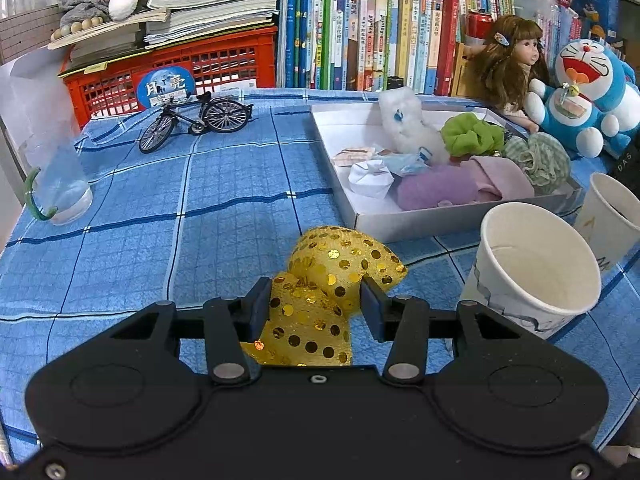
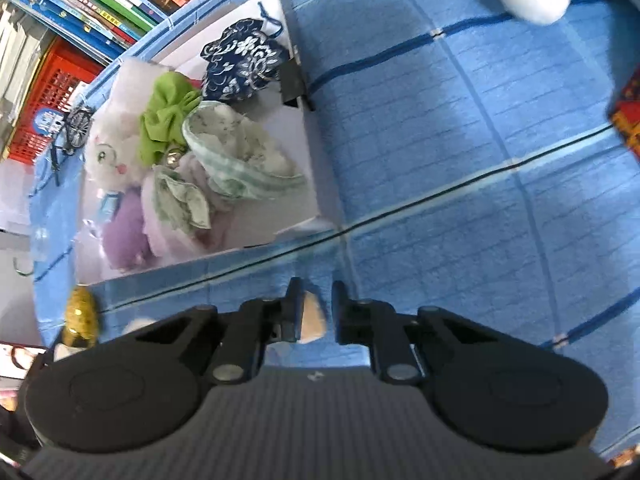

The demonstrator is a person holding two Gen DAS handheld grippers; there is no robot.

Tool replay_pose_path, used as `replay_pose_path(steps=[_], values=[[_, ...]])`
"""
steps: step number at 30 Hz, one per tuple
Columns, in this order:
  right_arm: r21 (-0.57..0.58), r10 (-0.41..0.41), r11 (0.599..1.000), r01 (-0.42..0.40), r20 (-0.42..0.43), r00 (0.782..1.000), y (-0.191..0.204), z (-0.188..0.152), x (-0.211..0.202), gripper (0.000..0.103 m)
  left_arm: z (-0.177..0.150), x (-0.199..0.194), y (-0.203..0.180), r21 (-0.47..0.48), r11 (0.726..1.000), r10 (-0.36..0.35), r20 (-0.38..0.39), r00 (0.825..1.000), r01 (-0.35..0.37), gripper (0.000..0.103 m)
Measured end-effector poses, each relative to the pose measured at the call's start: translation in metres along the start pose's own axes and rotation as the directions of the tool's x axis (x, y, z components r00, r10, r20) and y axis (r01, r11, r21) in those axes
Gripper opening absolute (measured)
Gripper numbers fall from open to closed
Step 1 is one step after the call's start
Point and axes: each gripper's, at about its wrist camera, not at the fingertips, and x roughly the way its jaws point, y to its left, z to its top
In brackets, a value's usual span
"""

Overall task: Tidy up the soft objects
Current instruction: 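Grasp the gold sequined bow with the left tool while the right tool grasps the cork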

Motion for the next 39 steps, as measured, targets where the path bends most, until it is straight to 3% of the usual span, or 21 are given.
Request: replay_pose_path(steps=[5,11,15,18,22,25,32,36,39], values=[[-0.063,-0.075,0.995,0.078,0.044,0.996,-0.007,-0.005,-0.011,0.015,-0.001,-0.002,-0.002,0.012,1.000,0.003,0.021,1.000,-0.003,0.058],[-0.131,0.074,0.989,-0.065,0.065,0.995,-0.009,-0.019,-0.027,0.023,-0.001,-0.001,-0.001,0.019,1.000,0.004,0.028,1.000,-0.004,0.067],[-0.153,0.058,0.987,-0.046,0.072,0.996,-0.005,-0.023,-0.021,0.024,-0.002,0.004,-0.005,0.046,0.999,0.019,0.019,1.000,-0.020,0.072],[-0.158,0.034,0.987,-0.018,0.098,0.995,-0.004,-0.022,-0.016,0.031,-0.004,0.010,-0.006,0.054,0.998,0.026,0.007,1.000,-0.027,0.074],[-0.156,0.045,0.987,-0.028,0.106,0.993,-0.005,-0.022,-0.011,0.038,-0.006,0.021,-0.007,0.051,0.998,0.033,-0.015,0.999,-0.033,0.073],[-0.145,0.041,0.989,-0.024,0.115,0.993,-0.008,-0.021,-0.012,0.043,-0.006,0.023,-0.007,0.040,0.999,0.032,-0.018,0.999,-0.031,0.064],[-0.117,-0.068,0.989,0.092,0.193,0.979,-0.023,-0.016,-0.023,0.046,-0.004,0.017,0.000,0.006,1.000,0.020,-0.005,1.000,-0.020,0.055],[-0.203,-0.031,0.976,0.076,0.217,0.976,-0.020,-0.022,-0.028,0.046,-0.004,0.015,0.000,0.013,1.000,0.025,-0.003,1.000,-0.025,0.054],[-0.325,-0.006,0.942,0.086,0.241,0.971,-0.007,-0.032,-0.026,0.048,-0.004,0.016,-0.002,0.025,0.999,0.033,-0.004,0.999,-0.033,0.053]])
